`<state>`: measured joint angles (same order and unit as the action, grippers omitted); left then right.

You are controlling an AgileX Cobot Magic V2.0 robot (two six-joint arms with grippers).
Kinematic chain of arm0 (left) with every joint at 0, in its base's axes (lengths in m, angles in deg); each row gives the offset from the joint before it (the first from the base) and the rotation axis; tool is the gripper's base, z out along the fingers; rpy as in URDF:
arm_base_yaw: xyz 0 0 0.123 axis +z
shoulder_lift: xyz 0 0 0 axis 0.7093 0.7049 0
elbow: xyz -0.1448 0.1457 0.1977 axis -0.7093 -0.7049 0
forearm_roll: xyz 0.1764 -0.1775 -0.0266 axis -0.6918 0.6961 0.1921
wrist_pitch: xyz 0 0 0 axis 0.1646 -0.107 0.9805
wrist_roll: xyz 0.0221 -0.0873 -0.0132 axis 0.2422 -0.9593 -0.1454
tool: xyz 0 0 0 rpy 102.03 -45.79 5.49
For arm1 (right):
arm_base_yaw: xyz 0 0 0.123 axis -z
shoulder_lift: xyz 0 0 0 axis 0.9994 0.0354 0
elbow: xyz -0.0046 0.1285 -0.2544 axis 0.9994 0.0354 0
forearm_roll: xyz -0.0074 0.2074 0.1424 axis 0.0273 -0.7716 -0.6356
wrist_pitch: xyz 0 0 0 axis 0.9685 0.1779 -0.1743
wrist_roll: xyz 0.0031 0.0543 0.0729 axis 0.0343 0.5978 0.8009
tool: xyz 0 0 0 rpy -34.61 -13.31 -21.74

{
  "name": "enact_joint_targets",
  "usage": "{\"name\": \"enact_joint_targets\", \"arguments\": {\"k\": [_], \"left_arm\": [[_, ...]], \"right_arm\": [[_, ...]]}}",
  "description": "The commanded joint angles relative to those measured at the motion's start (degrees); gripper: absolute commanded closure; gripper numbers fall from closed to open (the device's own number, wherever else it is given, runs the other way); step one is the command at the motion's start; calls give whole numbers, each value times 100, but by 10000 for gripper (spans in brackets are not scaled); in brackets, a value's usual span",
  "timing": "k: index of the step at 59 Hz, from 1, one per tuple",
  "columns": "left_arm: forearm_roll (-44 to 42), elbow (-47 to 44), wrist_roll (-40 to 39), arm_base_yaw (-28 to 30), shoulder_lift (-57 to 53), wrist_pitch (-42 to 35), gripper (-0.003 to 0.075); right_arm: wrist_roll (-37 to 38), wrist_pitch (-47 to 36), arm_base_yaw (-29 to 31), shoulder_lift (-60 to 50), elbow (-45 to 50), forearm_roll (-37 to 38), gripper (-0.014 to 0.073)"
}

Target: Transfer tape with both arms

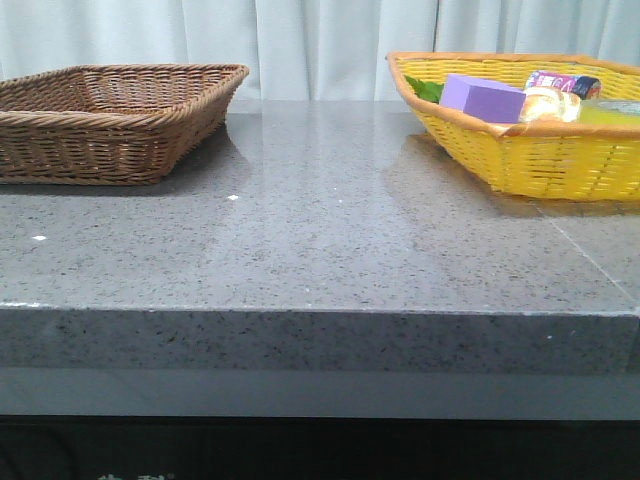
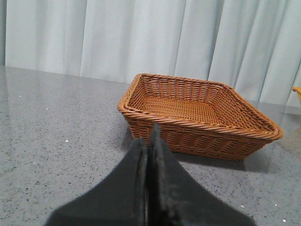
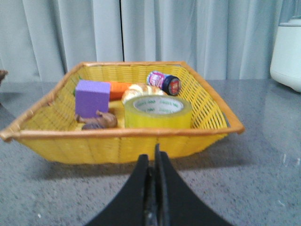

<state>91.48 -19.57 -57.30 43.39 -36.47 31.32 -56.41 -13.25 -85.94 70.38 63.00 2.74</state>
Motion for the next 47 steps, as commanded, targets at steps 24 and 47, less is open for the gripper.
{"name": "enact_joint_targets", "arguments": {"k": [24,47], "left_arm": [[3,3613,-20,-34,1283,2159,740],[384,4769,291,-34,2857,3190,740]], "right_arm": [[-52,812,29,968,-2812,-63,662],[-52,2404,29,2829,-4361,198,662]]}}
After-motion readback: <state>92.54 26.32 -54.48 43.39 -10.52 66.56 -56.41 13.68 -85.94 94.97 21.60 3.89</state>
